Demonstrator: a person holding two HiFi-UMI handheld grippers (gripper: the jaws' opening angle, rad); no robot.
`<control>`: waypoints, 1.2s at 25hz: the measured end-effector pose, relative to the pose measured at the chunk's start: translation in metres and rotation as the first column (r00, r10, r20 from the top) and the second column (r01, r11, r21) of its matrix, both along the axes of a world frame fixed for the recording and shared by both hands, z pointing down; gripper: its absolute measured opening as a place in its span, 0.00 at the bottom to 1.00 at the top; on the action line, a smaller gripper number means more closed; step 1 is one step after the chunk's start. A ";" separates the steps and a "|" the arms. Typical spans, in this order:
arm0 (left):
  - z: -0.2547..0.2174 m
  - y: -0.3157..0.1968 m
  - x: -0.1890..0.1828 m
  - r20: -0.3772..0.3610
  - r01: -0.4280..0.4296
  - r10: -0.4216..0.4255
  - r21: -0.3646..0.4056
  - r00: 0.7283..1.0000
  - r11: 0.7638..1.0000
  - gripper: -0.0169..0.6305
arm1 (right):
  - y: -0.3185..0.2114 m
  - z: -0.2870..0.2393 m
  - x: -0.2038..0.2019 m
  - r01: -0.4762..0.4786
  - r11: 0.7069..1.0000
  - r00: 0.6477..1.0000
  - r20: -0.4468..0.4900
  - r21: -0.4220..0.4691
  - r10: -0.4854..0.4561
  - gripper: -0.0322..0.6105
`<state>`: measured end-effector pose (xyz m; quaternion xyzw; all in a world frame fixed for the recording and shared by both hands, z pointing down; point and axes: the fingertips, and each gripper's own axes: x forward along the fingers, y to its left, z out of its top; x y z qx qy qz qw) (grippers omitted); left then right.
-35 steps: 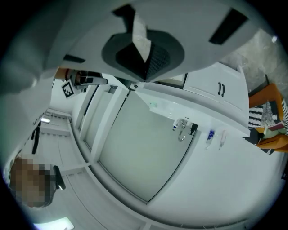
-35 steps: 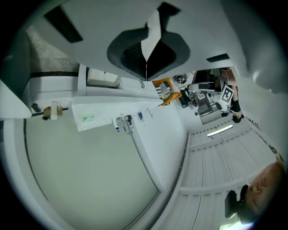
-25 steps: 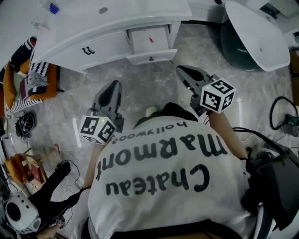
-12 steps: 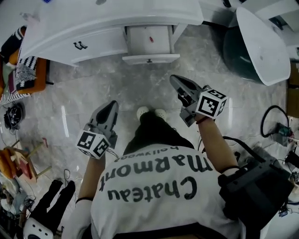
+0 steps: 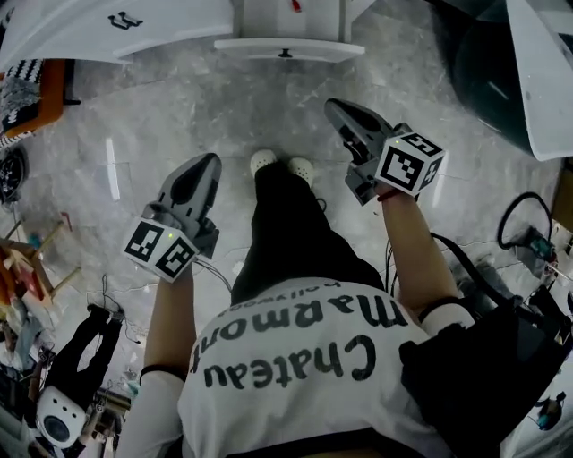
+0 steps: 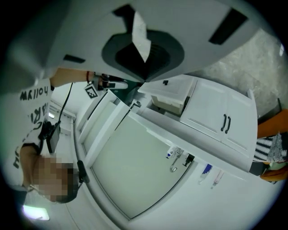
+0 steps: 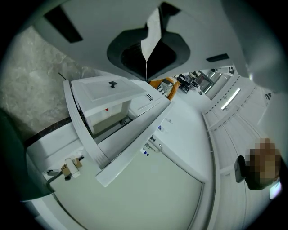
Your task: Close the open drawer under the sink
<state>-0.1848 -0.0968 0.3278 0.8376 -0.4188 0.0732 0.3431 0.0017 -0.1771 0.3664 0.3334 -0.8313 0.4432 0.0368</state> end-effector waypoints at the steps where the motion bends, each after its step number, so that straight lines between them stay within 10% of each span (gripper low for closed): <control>1: 0.004 0.000 0.003 0.006 0.011 -0.011 0.001 1.000 1.000 0.04 | 0.000 0.004 0.000 0.004 1.000 1.000 0.002 0.002 -0.004 0.07; 8: 0.037 -0.001 0.017 0.072 0.091 -0.094 0.038 0.993 0.995 0.04 | -0.004 0.037 -0.005 0.060 0.997 0.997 -0.060 0.055 -0.057 0.07; 28: 0.169 -0.095 -0.011 0.086 -0.071 0.049 0.277 0.995 0.958 0.04 | -0.083 0.138 -0.052 0.059 0.917 0.980 -0.199 0.395 0.023 0.07; 30: 0.178 -0.100 -0.009 0.094 -0.094 0.068 0.302 0.993 0.949 0.04 | -0.087 0.144 -0.053 0.065 0.905 0.977 -0.212 0.420 0.028 0.21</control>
